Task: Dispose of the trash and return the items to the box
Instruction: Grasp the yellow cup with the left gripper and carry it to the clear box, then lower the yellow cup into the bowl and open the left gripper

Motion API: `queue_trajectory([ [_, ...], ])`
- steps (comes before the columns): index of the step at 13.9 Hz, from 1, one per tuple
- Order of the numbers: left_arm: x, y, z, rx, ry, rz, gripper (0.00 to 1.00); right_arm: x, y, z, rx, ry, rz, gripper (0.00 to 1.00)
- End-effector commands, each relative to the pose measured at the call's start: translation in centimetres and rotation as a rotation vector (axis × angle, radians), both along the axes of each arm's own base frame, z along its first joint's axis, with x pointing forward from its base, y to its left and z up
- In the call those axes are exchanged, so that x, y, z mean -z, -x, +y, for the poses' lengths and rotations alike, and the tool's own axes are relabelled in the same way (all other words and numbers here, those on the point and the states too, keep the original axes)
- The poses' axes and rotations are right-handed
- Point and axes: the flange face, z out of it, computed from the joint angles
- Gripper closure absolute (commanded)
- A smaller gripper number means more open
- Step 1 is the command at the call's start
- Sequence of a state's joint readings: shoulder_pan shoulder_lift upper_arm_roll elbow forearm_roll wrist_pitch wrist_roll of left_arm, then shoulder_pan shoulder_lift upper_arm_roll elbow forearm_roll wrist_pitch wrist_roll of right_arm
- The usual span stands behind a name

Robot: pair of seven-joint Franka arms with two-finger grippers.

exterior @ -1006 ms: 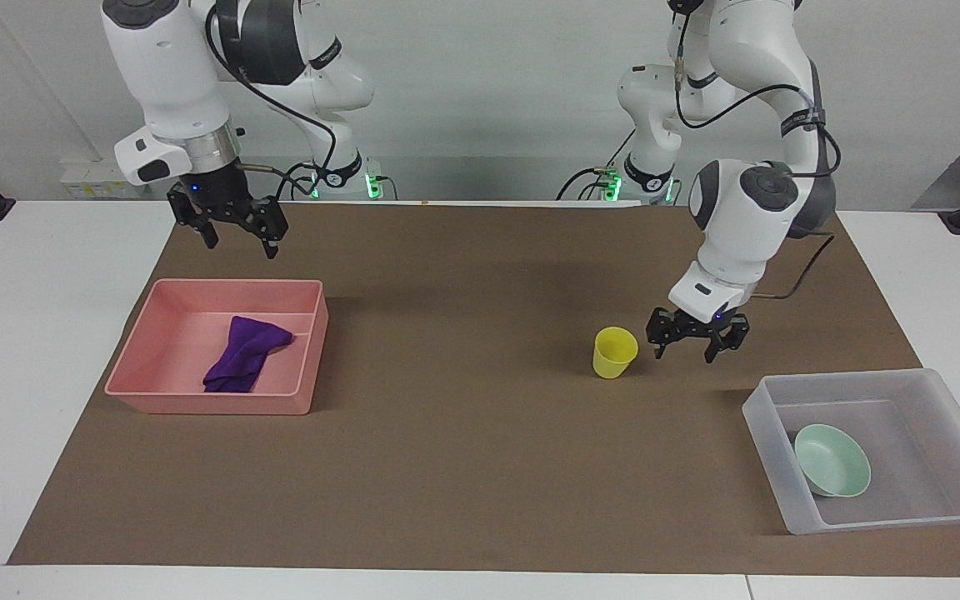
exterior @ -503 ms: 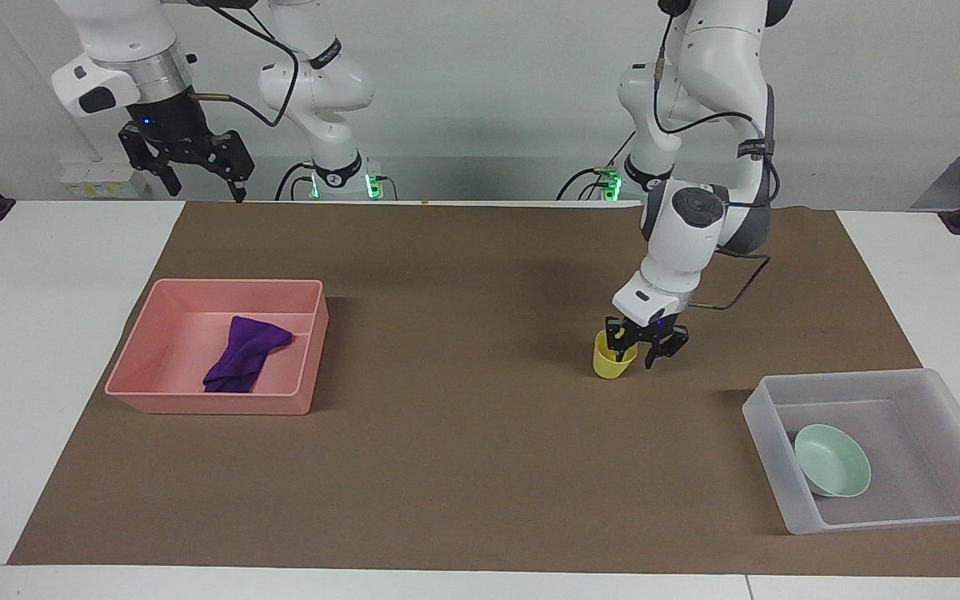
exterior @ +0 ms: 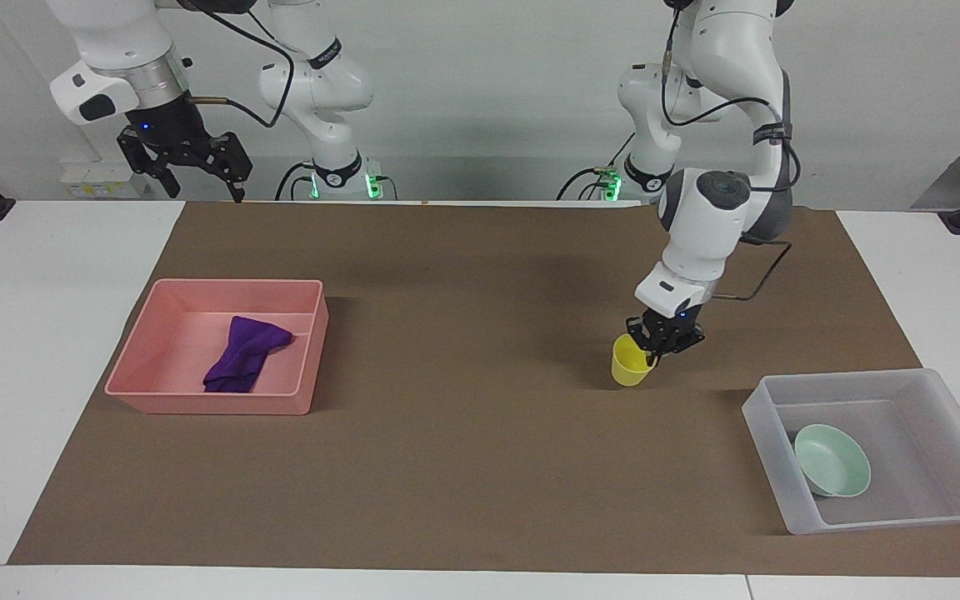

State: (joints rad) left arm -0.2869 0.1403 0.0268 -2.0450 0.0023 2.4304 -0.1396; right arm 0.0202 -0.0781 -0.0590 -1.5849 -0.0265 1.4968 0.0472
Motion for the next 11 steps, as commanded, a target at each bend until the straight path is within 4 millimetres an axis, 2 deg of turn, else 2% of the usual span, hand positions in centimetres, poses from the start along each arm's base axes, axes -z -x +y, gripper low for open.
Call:
queue_trajectory([
  [1, -3.8, -1.8, 4.7, -0.079, -0.006, -0.038, 1.00, 0.2, 0.9, -0.4, -0.028, -0.016, -0.012, 0.00],
  [3, -6.2, -4.3, 8.3, -0.133, 0.002, -0.103, 1.00, 0.2, 0.9, -0.3, -0.025, -0.015, -0.013, 0.00],
  [5, -7.4, -6.6, 11.8, -0.162, -0.006, -0.141, 1.00, 0.1, 0.9, -0.4, -0.022, -0.015, -0.013, 0.00],
  [7, -7.0, -8.1, 15.5, -0.220, -0.002, -0.154, 1.00, 0.3, 0.9, -0.3, -0.021, -0.016, -0.010, 0.00],
  [9, -7.3, -10.5, 20.1, -0.294, 0.005, -0.165, 1.00, 0.3, 1.0, -0.4, -0.022, -0.016, -0.010, 0.00],
  [11, -5.0, -11.7, 21.9, -0.319, 0.001, -0.138, 1.00, 0.3, 1.0, -0.4, -0.018, -0.016, -0.010, 0.00],
])
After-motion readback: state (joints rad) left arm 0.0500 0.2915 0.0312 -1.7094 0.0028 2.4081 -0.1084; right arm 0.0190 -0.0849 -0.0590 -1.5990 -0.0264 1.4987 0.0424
